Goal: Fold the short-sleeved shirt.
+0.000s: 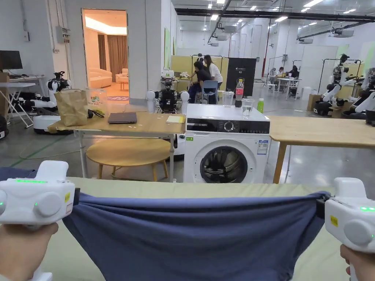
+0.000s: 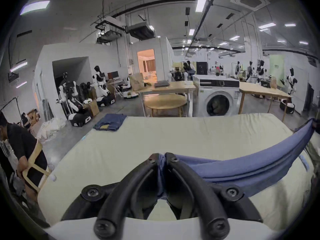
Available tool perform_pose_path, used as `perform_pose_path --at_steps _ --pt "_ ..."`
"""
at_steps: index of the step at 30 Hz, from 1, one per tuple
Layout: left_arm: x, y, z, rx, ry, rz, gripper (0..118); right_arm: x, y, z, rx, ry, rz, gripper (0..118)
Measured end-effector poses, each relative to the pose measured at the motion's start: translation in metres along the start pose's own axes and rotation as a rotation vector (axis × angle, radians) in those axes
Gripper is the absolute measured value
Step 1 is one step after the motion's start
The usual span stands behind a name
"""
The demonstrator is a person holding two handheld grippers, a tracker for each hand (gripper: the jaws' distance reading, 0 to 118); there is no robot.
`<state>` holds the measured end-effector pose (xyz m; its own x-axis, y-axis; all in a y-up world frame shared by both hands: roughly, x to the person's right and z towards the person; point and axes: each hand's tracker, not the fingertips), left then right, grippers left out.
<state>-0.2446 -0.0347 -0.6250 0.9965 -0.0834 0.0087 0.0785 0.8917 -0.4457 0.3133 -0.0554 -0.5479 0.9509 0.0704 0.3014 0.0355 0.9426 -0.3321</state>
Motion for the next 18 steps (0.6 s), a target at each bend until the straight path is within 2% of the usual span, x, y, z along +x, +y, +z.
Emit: perform_pose_path --at_steps 5,7,10,12,15,18 --pt "-0.011 -0.051 0.066 -0.001 -0.053 -0.009 1 0.024 -0.048 0.061 -0.025 0.042 0.028 5" --pt "-0.013 -0.084 0.097 -0.040 -0.092 -0.032 1 0.031 -0.074 0.087 -0.057 0.052 0.083 5" --pt "-0.023 -0.150 0.130 -0.136 -0.139 -0.015 1 0.038 -0.125 0.127 -0.132 0.064 0.132 6" --pt "-0.027 -0.196 0.148 -0.213 -0.139 -0.009 1 0.041 -0.161 0.146 -0.192 0.072 0.129 6" --pt "-0.033 -0.257 0.160 -0.315 -0.128 0.038 1 0.042 -0.218 0.166 -0.286 0.068 0.193 6" --pt "-0.035 -0.293 0.163 -0.360 -0.107 0.086 5 0.043 -0.259 0.175 -0.385 0.046 0.161 8"
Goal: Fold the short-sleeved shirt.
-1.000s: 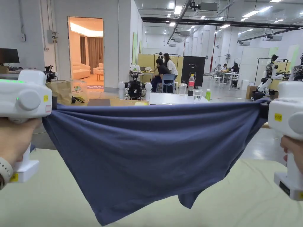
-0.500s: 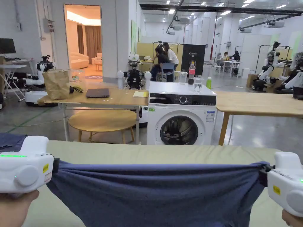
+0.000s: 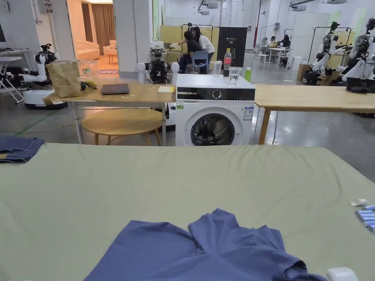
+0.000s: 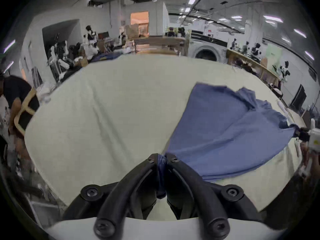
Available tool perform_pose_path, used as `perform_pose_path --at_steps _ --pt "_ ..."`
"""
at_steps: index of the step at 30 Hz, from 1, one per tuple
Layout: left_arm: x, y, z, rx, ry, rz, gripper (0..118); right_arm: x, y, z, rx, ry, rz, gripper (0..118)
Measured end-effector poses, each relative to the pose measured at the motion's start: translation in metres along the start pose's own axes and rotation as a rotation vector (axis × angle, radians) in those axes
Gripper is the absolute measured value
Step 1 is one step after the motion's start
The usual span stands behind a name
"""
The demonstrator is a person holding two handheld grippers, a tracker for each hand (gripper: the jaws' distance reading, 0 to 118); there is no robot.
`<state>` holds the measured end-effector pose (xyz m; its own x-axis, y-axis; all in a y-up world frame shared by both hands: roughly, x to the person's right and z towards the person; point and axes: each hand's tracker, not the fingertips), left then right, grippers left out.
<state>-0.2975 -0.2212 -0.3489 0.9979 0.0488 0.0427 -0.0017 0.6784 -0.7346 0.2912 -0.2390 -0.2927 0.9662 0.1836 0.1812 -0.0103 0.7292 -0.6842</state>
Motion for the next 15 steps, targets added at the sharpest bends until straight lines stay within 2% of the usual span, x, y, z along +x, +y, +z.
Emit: perform_pose_path --at_steps 1,2,4,5,8,11,13,15 --pt "-0.001 -0.005 -0.002 0.006 -0.007 -0.006 10 0.001 -0.006 -0.002 -0.006 -0.003 -0.018 13" --pt "0.000 -0.008 -0.002 0.028 -0.007 -0.014 25 0.003 -0.009 -0.002 -0.009 0.014 -0.046 33" --pt "0.005 -0.009 0.007 0.093 0.060 -0.081 79 0.007 -0.005 0.008 0.009 0.028 -0.073 89" --pt "0.010 -0.006 0.019 0.132 0.075 -0.098 102 0.007 0.000 0.019 0.047 0.039 -0.093 108" --pt "0.040 0.005 0.070 0.396 0.055 -0.150 104 -0.006 0.027 0.071 0.259 0.124 -0.101 110" --pt "0.078 0.021 0.104 0.625 0.055 -0.190 104 -0.035 0.054 0.115 0.408 0.189 -0.085 110" --pt "0.096 0.025 0.115 0.676 -0.007 -0.179 104 -0.057 0.066 0.140 0.471 0.197 -0.080 110" --pt "0.110 0.028 0.122 0.638 -0.019 -0.141 104 -0.076 0.069 0.156 0.517 0.201 -0.085 110"
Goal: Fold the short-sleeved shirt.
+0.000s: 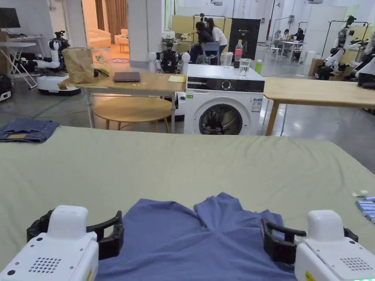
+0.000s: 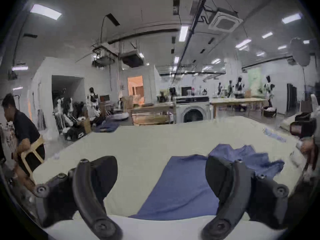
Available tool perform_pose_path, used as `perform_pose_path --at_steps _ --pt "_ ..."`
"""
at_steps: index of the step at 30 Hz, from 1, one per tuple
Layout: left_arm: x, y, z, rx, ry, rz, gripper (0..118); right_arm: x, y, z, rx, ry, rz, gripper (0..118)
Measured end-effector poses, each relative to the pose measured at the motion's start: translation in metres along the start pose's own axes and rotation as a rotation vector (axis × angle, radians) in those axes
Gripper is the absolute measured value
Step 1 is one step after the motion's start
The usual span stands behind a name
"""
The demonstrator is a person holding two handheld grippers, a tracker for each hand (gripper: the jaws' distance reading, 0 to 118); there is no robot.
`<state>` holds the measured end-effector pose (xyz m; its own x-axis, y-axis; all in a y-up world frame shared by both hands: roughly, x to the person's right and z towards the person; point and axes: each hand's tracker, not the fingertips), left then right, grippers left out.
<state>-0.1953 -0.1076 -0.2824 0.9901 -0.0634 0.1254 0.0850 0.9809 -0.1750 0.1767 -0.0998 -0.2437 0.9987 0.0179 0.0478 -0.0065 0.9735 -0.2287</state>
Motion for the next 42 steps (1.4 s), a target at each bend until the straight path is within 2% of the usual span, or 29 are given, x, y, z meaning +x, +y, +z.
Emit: perform_pose_path --at_steps 2,4,5,6,7,8,10,12,14,17,19,20,22,23,24,25,28,30,31,32,34,36,37,38,39,40,42 --pt "0.009 -0.001 -0.001 -0.045 -0.026 0.023 104 -0.017 0.002 0.005 0.028 -0.003 0.011 107" --pt "0.013 -0.005 -0.002 -0.086 -0.023 0.004 102 -0.027 -0.002 0.005 0.041 -0.010 0.026 90" --pt "0.012 -0.011 -0.002 -0.108 -0.028 0.003 82 -0.032 -0.003 0.003 0.043 -0.016 0.041 68" --pt "0.012 -0.013 0.000 -0.109 -0.020 0.003 44 -0.036 -0.005 0.003 0.040 -0.028 0.055 37" --pt "0.013 -0.015 0.001 -0.122 0.007 -0.018 1 -0.038 -0.006 0.002 0.033 -0.035 0.066 0" --pt "0.012 -0.019 0.004 -0.128 0.049 -0.046 0 -0.041 -0.015 0.004 0.054 -0.076 0.062 0" --pt "0.000 -0.018 0.008 -0.135 0.000 -0.023 0 -0.044 -0.026 0.003 0.006 0.000 0.030 0" --pt "-0.017 -0.022 0.009 -0.184 0.016 0.026 0 -0.041 -0.024 0.002 0.004 -0.011 0.026 0" --pt "-0.048 -0.033 0.005 -0.270 0.040 0.070 0 -0.043 -0.036 0.003 -0.003 -0.015 0.035 0" --pt "-0.093 -0.053 -0.009 -0.443 -0.017 0.184 0 -0.040 -0.037 0.002 -0.028 -0.006 0.015 0" --pt "-0.110 -0.066 -0.022 -0.511 -0.007 0.129 0 -0.041 -0.048 -0.001 -0.047 -0.010 0.016 0" --pt "-0.117 -0.073 -0.027 -0.528 -0.015 0.115 17 -0.038 -0.040 -0.004 -0.055 -0.008 0.015 0" --pt "-0.130 -0.085 -0.036 -0.567 -0.046 0.158 40 -0.038 -0.048 -0.008 -0.071 -0.006 0.010 0" --pt "-0.135 -0.092 -0.043 -0.599 -0.060 0.180 71 -0.037 -0.046 -0.012 -0.082 -0.005 0.008 0" --pt "-0.138 -0.099 -0.049 -0.600 -0.052 0.174 106 -0.036 -0.044 -0.015 -0.089 -0.004 0.006 0" --pt "-0.139 -0.104 -0.053 -0.583 -0.045 0.179 117 -0.035 -0.047 -0.018 -0.095 -0.007 0.006 0" --pt "-0.144 -0.117 -0.074 -0.652 -0.066 0.243 116 -0.034 -0.046 -0.025 -0.113 -0.013 0.012 0" --pt "-0.137 -0.127 -0.086 -0.673 -0.071 0.222 116 -0.032 -0.049 -0.031 -0.126 -0.016 0.014 0" --pt "-0.133 -0.132 -0.092 -0.694 -0.075 0.203 112 -0.031 -0.051 -0.034 -0.132 -0.020 0.017 0" --pt "-0.130 -0.137 -0.097 -0.727 -0.107 0.190 92 -0.030 -0.047 -0.036 -0.139 -0.023 0.021 0" --pt "-0.121 -0.147 -0.105 -0.786 -0.129 0.164 39 -0.026 -0.049 -0.043 -0.154 -0.031 0.025 0" --pt "-0.113 -0.153 -0.109 -0.794 -0.095 0.090 34 -0.022 -0.048 -0.050 -0.174 -0.038 0.032 0" --pt "-0.112 -0.149 -0.104 -0.778 -0.099 0.114 21 -0.019 -0.048 -0.056 -0.184 -0.040 0.036 0" --pt "-0.113 -0.140 -0.101 -0.772 -0.103 0.122 0 -0.015 -0.048 -0.063 -0.194 -0.044 0.049 0" --pt "-0.110 -0.132 -0.095 -0.726 -0.133 0.156 0 -0.011 -0.047 -0.071 -0.204 -0.048 0.061 0" --pt "-0.104 -0.124 -0.090 -0.684 -0.095 0.130 0 -0.008 -0.043 -0.081 -0.218 -0.046 0.074 0" --pt "-0.096 -0.110 -0.082 -0.681 -0.108 0.048 0 0.004 -0.036 -0.112 -0.274 -0.021 0.087 0"
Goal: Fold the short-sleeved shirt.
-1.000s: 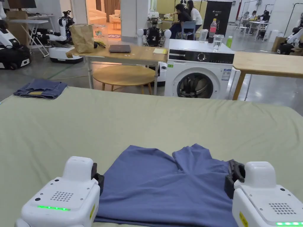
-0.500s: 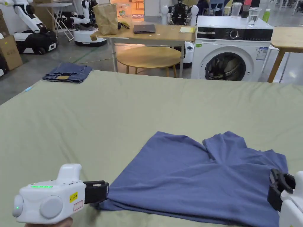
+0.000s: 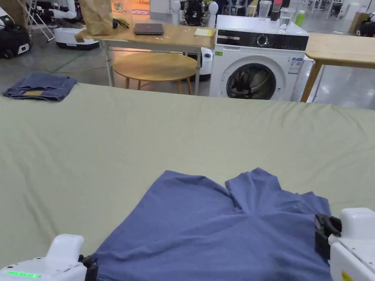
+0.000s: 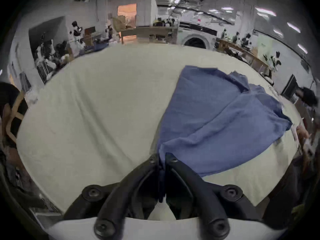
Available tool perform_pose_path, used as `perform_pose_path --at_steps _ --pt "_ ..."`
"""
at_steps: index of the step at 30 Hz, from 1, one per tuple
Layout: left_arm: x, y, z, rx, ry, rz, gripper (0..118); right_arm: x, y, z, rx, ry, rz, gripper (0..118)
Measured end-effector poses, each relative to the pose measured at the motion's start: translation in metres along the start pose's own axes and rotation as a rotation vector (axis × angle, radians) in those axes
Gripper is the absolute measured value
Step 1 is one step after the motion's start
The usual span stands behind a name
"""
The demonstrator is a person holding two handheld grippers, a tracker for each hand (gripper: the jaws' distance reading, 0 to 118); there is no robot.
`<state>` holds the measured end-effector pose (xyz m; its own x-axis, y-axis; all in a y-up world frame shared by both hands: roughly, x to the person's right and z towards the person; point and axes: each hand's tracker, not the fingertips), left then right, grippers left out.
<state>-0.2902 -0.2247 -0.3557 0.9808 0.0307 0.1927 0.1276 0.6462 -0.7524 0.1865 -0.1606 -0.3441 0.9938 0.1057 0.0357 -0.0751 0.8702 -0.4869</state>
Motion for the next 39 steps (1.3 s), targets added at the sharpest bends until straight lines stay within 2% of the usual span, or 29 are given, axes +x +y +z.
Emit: perform_pose_path --at_steps 4,5,7,8,10,13,17,19,21,22,23,25,27,28,30,32,33,36,39 --pt "0.009 0.005 0.013 0.030 -0.022 0.005 0 0.019 0.034 -0.080 -0.071 0.031 0.097 0" --pt "0.010 0.006 0.014 0.038 -0.024 0.008 0 0.022 0.041 -0.104 -0.089 0.024 0.129 19" --pt "0.008 0.008 0.013 0.036 -0.029 0.014 0 0.031 0.055 -0.151 -0.136 0.064 0.137 90" --pt "0.007 0.008 0.012 0.035 -0.028 0.018 0 0.035 0.060 -0.177 -0.187 0.079 0.141 114" --pt "0.005 0.011 0.011 0.029 -0.021 0.022 0 0.039 0.065 -0.221 -0.294 0.069 0.156 114" --pt "0.003 0.012 0.007 0.014 -0.009 0.024 0 0.038 0.064 -0.269 -0.324 0.040 0.193 114" --pt "0.002 0.013 -0.002 -0.010 -0.002 0.024 0 0.028 0.047 -0.305 -0.409 0.118 0.172 114" --pt "0.003 0.014 -0.007 -0.017 0.002 0.022 0 0.021 0.032 -0.317 -0.478 0.100 0.184 113" --pt "0.004 0.015 -0.010 -0.024 0.013 0.010 0 0.021 0.028 -0.309 -0.415 0.106 0.113 104" --pt "0.005 0.015 -0.011 -0.025 0.017 0.006 0 0.019 0.028 -0.303 -0.405 0.127 0.100 92" --pt "0.006 0.016 -0.010 -0.024 0.019 0.006 0 0.015 0.027 -0.295 -0.385 0.150 0.124 67" --pt "0.007 0.017 -0.010 0.007 0.021 0.015 0 0.003 0.030 -0.280 -0.334 0.183 0.211 0" --pt "0.009 0.021 -0.013 -0.002 0.017 0.020 0 -0.009 0.030 -0.273 -0.364 0.154 0.303 0" --pt "0.010 0.021 -0.012 0.012 0.024 0.020 0 -0.008 0.032 -0.269 -0.381 0.205 0.256 0" --pt "0.010 0.023 -0.010 0.025 0.022 0.028 0 -0.003 0.042 -0.255 -0.299 0.170 0.193 0" --pt "0.009 0.027 -0.006 0.049 0.028 0.043 0 0.010 0.059 -0.226 -0.232 0.196 0.091 0" --pt "0.009 0.030 -0.002 0.083 0.034 0.043 0 0.016 0.066 -0.210 -0.201 0.201 0.071 0" --pt "0.011 0.046 0.006 0.121 0.043 0.036 0 0.029 0.089 -0.159 -0.108 0.196 0.082 0" --pt "0.016 0.073 0.013 0.191 0.070 -0.007 0 0.041 0.111 -0.106 0.001 0.147 0.074 0"
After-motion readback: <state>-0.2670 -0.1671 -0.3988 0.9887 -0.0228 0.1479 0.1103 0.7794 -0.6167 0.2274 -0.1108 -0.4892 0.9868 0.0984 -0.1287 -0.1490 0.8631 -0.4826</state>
